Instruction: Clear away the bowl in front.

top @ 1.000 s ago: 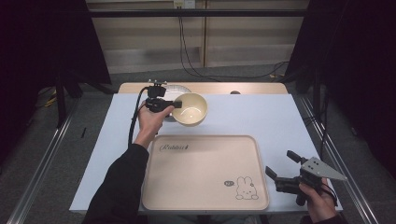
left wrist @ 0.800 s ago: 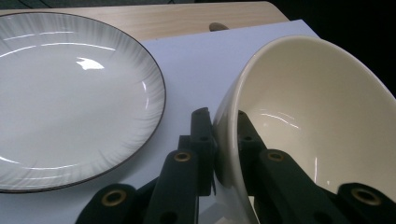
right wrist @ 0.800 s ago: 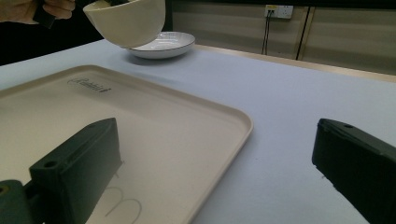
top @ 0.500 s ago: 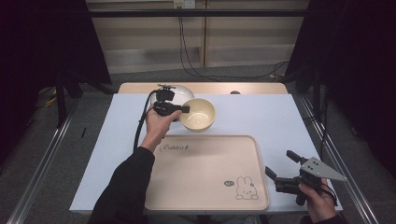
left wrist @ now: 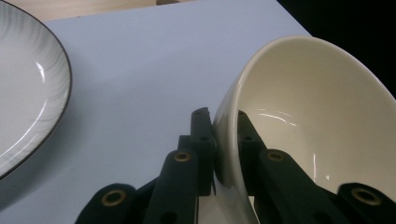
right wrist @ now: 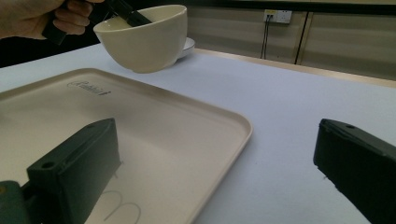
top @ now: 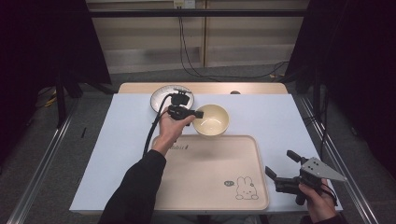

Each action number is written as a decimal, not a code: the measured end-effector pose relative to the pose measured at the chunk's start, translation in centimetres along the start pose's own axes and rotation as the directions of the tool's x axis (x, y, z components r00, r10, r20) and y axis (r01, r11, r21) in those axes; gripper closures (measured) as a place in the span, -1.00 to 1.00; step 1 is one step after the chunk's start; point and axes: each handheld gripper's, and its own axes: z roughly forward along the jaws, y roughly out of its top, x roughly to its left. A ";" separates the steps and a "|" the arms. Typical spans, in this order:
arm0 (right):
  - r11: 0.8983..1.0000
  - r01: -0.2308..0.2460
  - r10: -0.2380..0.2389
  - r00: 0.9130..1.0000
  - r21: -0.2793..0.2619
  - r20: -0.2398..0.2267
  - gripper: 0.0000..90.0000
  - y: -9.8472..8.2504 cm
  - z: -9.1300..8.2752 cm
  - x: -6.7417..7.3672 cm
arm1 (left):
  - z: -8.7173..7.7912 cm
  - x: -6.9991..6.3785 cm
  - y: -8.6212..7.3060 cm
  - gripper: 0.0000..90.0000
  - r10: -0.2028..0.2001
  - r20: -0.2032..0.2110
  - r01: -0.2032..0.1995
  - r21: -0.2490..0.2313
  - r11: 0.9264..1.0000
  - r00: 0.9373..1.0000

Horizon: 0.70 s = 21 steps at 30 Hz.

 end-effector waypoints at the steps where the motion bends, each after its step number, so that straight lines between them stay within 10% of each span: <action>1: 1.000 0.000 0.000 1.000 0.001 -0.001 -1.00 0.0 0.0 0.0 | 0.3 -0.3 0.0 0.83 0.001 0.003 -0.001 0.002 1.000 1.000; 21: 1.000 -0.010 0.010 1.000 -0.021 0.002 -1.00 -0.1 0.1 0.1 | 4.5 -4.3 0.4 0.83 0.022 0.071 -0.026 0.057 0.998 0.997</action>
